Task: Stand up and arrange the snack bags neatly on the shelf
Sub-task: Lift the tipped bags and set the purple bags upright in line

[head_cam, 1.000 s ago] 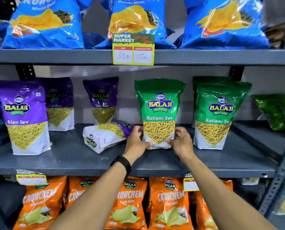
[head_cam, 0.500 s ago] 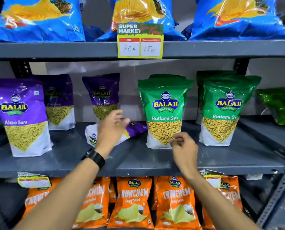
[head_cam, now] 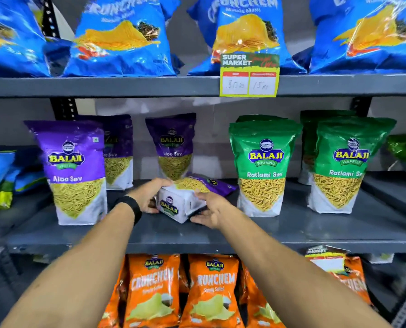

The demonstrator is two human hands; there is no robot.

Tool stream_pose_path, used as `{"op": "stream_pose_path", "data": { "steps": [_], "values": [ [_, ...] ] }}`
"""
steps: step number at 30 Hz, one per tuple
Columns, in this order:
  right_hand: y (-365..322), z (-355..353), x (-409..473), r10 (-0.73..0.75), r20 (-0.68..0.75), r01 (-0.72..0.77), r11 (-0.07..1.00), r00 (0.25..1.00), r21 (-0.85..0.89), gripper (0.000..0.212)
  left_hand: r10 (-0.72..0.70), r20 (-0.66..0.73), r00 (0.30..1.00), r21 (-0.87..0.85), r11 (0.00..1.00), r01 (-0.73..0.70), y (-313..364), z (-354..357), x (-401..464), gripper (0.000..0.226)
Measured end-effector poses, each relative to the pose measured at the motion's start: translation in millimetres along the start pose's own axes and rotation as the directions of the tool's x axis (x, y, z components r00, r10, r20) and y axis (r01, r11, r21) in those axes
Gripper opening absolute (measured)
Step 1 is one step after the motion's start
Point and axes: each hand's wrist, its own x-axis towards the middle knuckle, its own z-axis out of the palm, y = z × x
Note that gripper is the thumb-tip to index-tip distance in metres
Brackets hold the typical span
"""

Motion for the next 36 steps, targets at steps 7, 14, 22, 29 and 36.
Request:
{"op": "stream_pose_path", "data": {
  "steps": [7,14,22,29,36],
  "values": [
    [23,-16,-32,-0.087,-0.057,0.086,0.996,0.995,-0.030,0.013,0.124,-0.020,0.992,-0.091,0.988,-0.125,-21,7,-48,0.022],
    [50,-30,-96,-0.260,0.083,0.269,0.956,0.962,-0.120,0.028,0.294,-0.151,0.944,-0.277,0.904,-0.326,-86,12,-126,0.017],
    [73,-43,-145,-0.497,0.209,0.535,0.819,0.842,-0.206,0.050,0.501,-0.245,0.830,-0.368,0.744,-0.558,-124,23,-204,0.034],
    [86,-61,-172,-0.620,0.276,0.675,0.713,0.734,-0.190,0.060,0.577,-0.303,0.759,-0.325,0.686,-0.651,-135,33,-247,0.044],
    [88,-69,-177,-0.630,0.274,0.685,0.698,0.726,-0.210,0.065,0.578,-0.310,0.755,-0.314,0.687,-0.655,-133,38,-252,0.047]
  ]
}}
